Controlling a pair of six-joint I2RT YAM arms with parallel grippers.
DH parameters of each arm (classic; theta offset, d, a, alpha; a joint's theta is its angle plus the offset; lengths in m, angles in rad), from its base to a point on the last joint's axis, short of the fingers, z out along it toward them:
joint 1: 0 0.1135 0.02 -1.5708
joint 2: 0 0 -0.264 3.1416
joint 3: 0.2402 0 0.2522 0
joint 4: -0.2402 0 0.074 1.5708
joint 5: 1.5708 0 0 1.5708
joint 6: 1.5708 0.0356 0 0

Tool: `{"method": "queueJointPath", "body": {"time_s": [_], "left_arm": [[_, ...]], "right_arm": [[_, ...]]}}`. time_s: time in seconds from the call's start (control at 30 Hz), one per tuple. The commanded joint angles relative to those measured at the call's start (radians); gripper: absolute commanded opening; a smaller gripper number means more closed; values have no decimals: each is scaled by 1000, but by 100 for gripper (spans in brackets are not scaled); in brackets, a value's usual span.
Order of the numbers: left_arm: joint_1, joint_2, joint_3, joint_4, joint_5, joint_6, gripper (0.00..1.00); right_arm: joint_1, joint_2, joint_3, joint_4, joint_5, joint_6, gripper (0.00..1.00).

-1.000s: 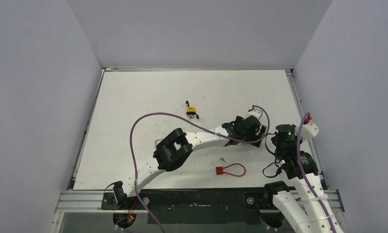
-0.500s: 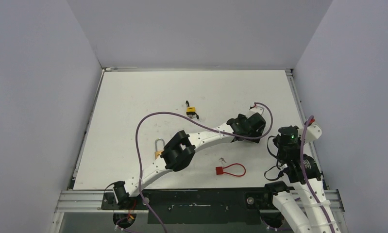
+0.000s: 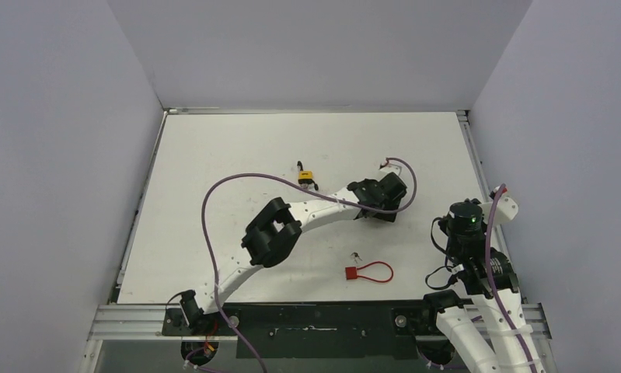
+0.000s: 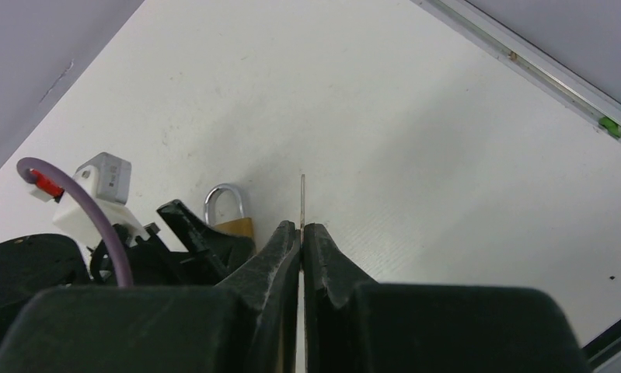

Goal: Unlock with the key
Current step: Move the lock to the center of the board.

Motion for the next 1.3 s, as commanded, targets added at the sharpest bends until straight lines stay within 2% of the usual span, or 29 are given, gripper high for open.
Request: {"method": "queueJointPath", "body": {"time_s": [0.0, 0.2, 0.27, 0.33, 0.5, 0.63, 0.77, 0.97, 1.17, 1.27], "left_arm": [[70, -133, -273, -28, 15, -29, 49], [90, -391, -649, 101, 33, -80, 52], [89, -449, -726, 119, 40, -102, 59], [88, -492, -772, 127, 31, -112, 73], [92, -507, -782, 101, -14, -61, 96], [82, -436, -692, 3, -43, -2, 97], [82, -392, -659, -18, -61, 14, 97], [83, -358, -640, -15, -60, 21, 83], [95, -358, -643, -26, -52, -25, 61], [111, -374, -655, -21, -38, -47, 46]], "right_arm": [[-7, -3, 8, 41, -34, -16, 0], [-7, 6, -24, 69, -92, -14, 0], [-7, 8, -35, 80, -108, -13, 0], [-7, 12, -43, 88, -125, -13, 0], [-7, 25, -62, 108, -160, -10, 0], [-7, 28, -73, 116, -167, -7, 0], [-7, 30, -80, 120, -169, -10, 0], [-7, 34, -91, 127, -174, -15, 0], [-7, 41, -95, 138, -193, -17, 0], [-7, 43, -100, 152, -231, -37, 0]]}}
